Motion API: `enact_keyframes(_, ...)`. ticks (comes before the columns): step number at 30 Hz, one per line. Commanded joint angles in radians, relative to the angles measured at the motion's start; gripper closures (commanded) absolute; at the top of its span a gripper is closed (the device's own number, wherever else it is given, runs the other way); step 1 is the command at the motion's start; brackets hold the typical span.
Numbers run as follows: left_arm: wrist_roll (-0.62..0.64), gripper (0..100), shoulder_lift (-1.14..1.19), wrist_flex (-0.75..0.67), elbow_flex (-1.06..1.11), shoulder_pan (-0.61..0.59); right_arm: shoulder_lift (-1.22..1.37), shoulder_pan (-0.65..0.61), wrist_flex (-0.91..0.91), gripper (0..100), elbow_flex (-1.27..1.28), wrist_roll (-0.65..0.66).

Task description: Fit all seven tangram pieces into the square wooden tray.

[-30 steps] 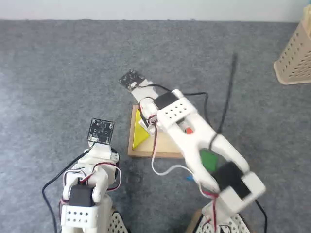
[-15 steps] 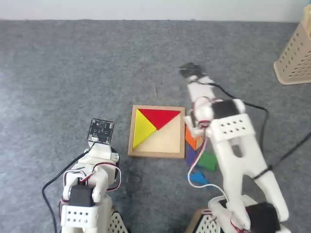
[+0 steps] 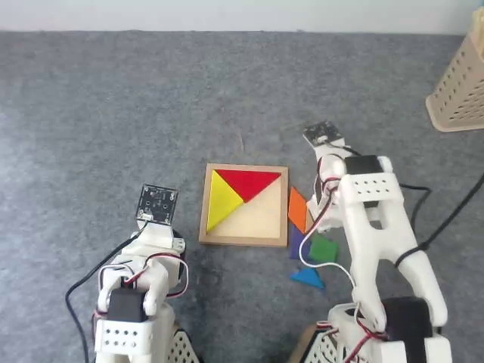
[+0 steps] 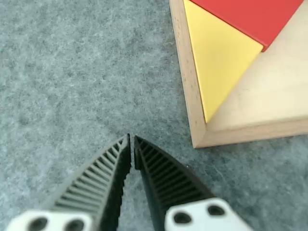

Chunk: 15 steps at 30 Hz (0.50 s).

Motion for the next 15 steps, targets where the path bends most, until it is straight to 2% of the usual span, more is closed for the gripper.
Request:
enact_keyframes(1, 0.006, 99, -0.021, 0.006, -0.019, -0.005, 0.004, -0.031, -0.090, 89.0, 0.023, 0.025)
enact_keyframes(6, 0.006, 99, -0.021, 0.006, -0.019, -0.005, 0.064, -0.097, -0.136, 88.9, -0.009, 0.025)
enact_keyframes(15, 0.006, 99, -0.021, 0.006, -0.019, -0.005, 0.242, -0.107, -0.145, 88.8, -0.166, -0.008)
